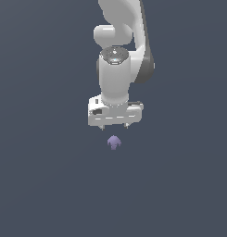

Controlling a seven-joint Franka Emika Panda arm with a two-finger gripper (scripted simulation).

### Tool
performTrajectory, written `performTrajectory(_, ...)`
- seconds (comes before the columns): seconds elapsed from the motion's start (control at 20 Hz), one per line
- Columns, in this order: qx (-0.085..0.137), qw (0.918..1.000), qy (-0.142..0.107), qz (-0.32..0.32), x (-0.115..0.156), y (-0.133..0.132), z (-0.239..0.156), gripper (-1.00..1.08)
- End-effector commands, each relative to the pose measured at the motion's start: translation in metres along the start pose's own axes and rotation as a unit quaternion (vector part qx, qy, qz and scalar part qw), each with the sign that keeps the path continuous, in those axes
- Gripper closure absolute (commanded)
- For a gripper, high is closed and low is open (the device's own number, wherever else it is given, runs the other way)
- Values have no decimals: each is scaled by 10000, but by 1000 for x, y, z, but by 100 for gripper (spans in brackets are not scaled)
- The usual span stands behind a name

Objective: Pick up the object and move it to a goal position.

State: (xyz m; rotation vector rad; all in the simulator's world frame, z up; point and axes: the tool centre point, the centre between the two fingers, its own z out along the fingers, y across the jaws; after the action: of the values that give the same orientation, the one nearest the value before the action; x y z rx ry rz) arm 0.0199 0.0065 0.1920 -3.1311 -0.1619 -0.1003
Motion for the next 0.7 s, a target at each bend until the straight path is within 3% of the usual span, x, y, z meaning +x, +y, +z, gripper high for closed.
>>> performTrajectory(0.0,-6,9998,-24,-183,-1,0,7,-92)
performTrajectory(0.35,-14,9952,-118,-967,-6,1,35,-92)
performTrajectory(0.65,9,9835,-211,-1799,-13,1,64,-92)
